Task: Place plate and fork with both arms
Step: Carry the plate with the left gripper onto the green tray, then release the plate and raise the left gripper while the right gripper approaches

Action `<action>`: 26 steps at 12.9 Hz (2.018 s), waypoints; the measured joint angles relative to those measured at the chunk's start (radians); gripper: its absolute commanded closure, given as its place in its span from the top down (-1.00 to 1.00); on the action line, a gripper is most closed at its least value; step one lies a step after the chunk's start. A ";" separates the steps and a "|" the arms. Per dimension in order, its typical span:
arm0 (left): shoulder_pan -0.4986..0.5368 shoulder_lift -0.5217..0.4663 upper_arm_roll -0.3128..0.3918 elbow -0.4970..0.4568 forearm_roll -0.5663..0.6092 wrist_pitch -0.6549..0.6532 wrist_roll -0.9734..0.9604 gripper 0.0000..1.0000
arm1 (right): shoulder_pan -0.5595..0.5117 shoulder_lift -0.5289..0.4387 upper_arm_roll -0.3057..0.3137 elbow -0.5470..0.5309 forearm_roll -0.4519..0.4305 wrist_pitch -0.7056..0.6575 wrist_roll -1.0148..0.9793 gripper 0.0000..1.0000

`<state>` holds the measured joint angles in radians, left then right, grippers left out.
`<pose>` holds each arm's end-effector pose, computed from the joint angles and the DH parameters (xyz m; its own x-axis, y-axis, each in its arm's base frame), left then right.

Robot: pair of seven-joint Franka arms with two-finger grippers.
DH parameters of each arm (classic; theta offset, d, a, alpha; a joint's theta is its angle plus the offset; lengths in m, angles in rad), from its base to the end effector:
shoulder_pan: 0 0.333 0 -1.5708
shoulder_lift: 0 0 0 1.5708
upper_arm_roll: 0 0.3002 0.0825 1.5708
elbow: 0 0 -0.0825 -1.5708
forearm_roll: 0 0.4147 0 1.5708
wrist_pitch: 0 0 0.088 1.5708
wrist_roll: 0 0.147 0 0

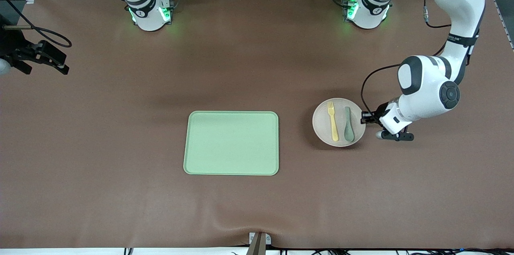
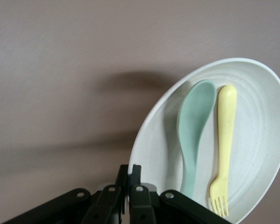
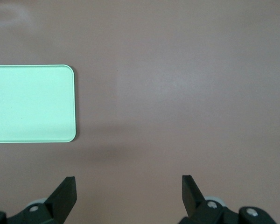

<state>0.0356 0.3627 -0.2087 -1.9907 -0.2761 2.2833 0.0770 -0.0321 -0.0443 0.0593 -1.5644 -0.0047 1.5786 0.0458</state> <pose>0.6041 -0.1218 0.2050 0.9955 -0.0607 -0.0728 -0.0388 -0.9617 0.2713 0.5754 0.0156 0.5983 0.9981 -0.0185 0.0587 -0.0188 -0.9998 0.0046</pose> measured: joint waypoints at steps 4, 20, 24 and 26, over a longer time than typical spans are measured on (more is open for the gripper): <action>-0.120 0.069 -0.003 0.157 -0.001 -0.030 -0.105 -1.00 | 0.000 0.004 0.000 0.000 0.000 0.000 0.000 1.00; -0.509 0.555 0.017 0.644 -0.001 0.124 -0.471 -1.00 | -0.034 0.196 -0.006 0.000 0.026 0.012 0.000 1.00; -0.522 0.578 0.017 0.656 -0.002 0.152 -0.489 1.00 | -0.017 0.268 0.005 0.015 0.059 0.031 -0.001 1.00; -0.524 0.578 0.017 0.662 -0.002 0.155 -0.508 1.00 | 0.015 0.308 0.010 0.044 0.060 0.035 -0.001 1.00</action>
<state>-0.4889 0.9409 -0.1922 -1.3283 -0.2777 2.4383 -0.4309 -0.0171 0.2637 0.0688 -1.5201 0.0556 1.6134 0.0452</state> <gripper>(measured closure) 0.656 0.000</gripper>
